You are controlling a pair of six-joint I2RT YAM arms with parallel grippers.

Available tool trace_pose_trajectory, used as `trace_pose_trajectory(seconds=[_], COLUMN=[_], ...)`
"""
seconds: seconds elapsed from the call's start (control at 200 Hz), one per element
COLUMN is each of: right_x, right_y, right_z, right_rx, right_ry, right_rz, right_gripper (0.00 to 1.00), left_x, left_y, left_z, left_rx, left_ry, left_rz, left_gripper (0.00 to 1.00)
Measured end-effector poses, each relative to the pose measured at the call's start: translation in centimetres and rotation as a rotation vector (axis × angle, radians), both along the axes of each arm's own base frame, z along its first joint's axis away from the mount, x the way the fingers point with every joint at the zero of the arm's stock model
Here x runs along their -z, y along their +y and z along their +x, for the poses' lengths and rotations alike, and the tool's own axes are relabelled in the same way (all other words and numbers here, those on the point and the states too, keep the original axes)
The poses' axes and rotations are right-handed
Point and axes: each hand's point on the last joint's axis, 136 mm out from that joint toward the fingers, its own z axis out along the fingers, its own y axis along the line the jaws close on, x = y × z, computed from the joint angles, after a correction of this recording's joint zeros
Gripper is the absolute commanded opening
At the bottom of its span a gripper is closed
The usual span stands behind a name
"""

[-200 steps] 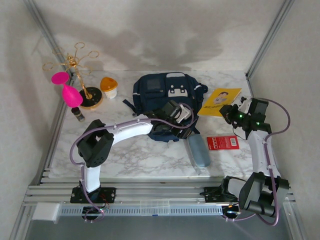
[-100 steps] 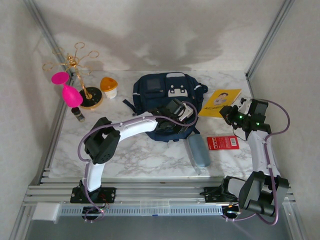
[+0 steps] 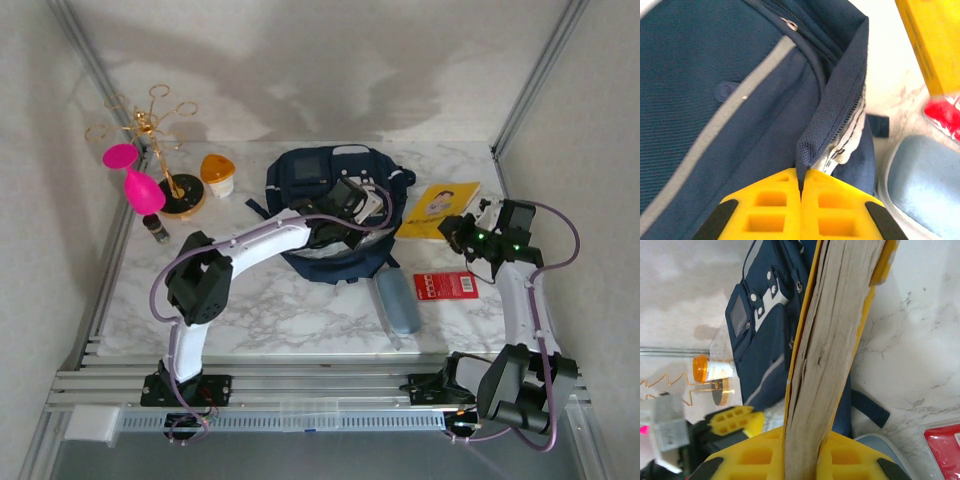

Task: Pack the student bag
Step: Open the student bag at the center of the table, then place the book in the student bag.

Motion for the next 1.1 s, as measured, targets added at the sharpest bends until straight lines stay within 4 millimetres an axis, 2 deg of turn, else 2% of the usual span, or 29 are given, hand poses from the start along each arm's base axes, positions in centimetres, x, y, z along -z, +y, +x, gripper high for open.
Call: trace_pose_trajectory(seconds=[0.075,0.18,0.255,0.325,0.446,0.586,0.671,0.776,0.806,0.841,0.931,0.966,1.011,1.101], right_x=[-0.3,-1.0,-1.0,-0.6,1.0,2.9,4.6,6.8,7.3,7.9,8.7,8.7,8.6,8.9], right_y=[0.3,1.5,3.6,6.4,11.6,16.4,18.1,19.1,19.4,19.8,20.5,20.5,20.4,19.7], right_z=[-0.7,-1.4,-2.0,-2.7,-3.8,-3.2,-1.9,1.5,3.0,4.6,8.3,9.3,10.0,10.4], right_rx=[-0.004,-0.037,-0.094,-0.167,-0.302,-0.416,-0.436,-0.419,-0.417,-0.417,-0.412,-0.408,-0.409,-0.394], right_ry=[0.003,-0.008,-0.011,-0.006,0.043,0.087,0.103,0.099,0.091,0.082,0.049,0.036,0.016,0.013], right_rz=[0.001,0.001,0.018,0.06,0.126,0.168,0.17,0.159,0.154,0.144,0.102,0.085,0.063,0.01], right_gripper=[0.0,0.0,0.0,0.0,0.0,0.0,0.0,0.01,0.05,0.15,0.24,0.33,0.44,0.52], left_x=[-2.6,-7.6,-10.9,-13.0,-14.1,-14.1,-14.1,-14.2,-14.2,-14.3,-14.6,-14.7,-14.9,-15.0], left_y=[0.3,0.8,1.5,2.2,2.9,3.1,3.1,3.1,3.1,3.1,3.3,3.4,3.5,3.6], left_z=[1.0,2.5,3.2,3.6,3.9,4.1,4.1,4.0,4.0,4.0,4.2,4.3,4.4,4.5], left_rx=[-0.037,-0.099,-0.148,-0.181,-0.215,-0.254,-0.273,-0.298,-0.308,-0.321,-0.349,-0.359,-0.372,-0.394], left_ry=[-0.057,-0.17,-0.24,-0.284,-0.308,-0.301,-0.295,-0.288,-0.287,-0.287,-0.288,-0.289,-0.29,-0.29], left_rz=[-0.012,-0.05,-0.084,-0.109,-0.126,-0.134,-0.146,-0.159,-0.162,-0.167,-0.18,-0.184,-0.195,-0.206], left_gripper=[0.0,0.0,0.0,0.0,0.0,0.0,0.0,0.0,0.0,0.0,0.0,0.0,0.0,0.0])
